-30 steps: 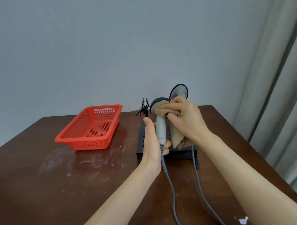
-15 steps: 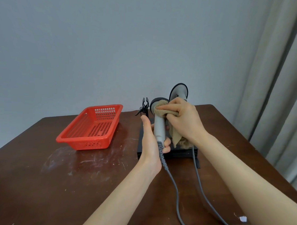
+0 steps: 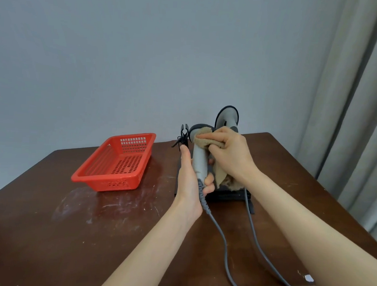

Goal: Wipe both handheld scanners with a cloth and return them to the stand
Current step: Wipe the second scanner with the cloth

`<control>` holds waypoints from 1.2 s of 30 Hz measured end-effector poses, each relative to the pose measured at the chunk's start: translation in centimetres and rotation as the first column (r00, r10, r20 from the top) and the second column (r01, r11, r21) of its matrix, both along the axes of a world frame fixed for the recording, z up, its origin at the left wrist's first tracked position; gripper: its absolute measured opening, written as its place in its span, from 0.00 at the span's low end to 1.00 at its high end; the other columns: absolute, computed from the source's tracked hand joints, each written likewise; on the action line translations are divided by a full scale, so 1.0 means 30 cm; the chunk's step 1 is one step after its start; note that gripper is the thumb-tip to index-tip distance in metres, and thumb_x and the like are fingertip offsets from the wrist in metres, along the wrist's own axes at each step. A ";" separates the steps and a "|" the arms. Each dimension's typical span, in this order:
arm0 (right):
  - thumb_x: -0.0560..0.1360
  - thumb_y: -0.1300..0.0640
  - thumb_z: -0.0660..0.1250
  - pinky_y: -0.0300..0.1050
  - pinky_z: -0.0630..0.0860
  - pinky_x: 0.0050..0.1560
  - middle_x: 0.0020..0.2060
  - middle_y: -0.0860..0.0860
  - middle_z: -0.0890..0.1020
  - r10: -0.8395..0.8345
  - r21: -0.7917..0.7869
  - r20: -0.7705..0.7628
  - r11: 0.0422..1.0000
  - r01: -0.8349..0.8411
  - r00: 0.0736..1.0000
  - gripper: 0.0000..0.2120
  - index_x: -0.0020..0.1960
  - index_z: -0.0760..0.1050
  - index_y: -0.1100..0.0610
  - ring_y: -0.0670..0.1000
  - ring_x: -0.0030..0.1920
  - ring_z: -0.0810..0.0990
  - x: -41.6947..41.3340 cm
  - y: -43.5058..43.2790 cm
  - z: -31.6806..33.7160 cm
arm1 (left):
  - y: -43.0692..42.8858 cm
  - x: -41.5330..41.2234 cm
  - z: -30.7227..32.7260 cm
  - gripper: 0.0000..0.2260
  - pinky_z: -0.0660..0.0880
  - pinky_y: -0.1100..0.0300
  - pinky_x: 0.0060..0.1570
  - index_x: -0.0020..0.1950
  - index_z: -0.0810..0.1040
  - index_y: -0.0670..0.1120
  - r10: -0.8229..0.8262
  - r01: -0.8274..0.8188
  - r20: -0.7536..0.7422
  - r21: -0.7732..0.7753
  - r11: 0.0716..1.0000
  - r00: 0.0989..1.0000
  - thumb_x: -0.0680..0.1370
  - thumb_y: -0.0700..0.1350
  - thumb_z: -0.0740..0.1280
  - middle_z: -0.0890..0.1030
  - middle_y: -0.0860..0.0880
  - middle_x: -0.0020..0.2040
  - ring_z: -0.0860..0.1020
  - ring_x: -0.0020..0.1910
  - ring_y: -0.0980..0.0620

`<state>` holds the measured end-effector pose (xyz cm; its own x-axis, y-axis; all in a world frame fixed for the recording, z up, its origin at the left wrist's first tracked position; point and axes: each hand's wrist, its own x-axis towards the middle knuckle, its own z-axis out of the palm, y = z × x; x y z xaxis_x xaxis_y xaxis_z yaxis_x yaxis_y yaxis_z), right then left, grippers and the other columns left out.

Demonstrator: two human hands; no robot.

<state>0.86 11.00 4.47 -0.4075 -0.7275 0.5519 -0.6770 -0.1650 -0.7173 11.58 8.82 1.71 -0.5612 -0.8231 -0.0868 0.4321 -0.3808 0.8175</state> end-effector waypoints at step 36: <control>0.70 0.61 0.66 0.48 0.76 0.53 0.45 0.39 0.81 -0.037 0.009 -0.125 0.999 0.038 0.991 0.15 0.49 0.83 0.44 0.43 0.50 0.78 -0.033 0.017 0.019 | -0.014 -0.015 0.011 0.14 0.75 0.61 0.25 0.51 0.75 0.45 0.199 -0.202 0.151 0.001 0.979 0.968 0.81 0.55 0.59 0.77 0.45 0.39 0.76 0.30 0.53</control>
<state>-0.13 11.50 5.05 -0.3630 -0.7196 0.5919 -0.7668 -0.1302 -0.6286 11.11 8.41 2.05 -0.3646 -0.9153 -0.1710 0.3745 -0.3122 0.8731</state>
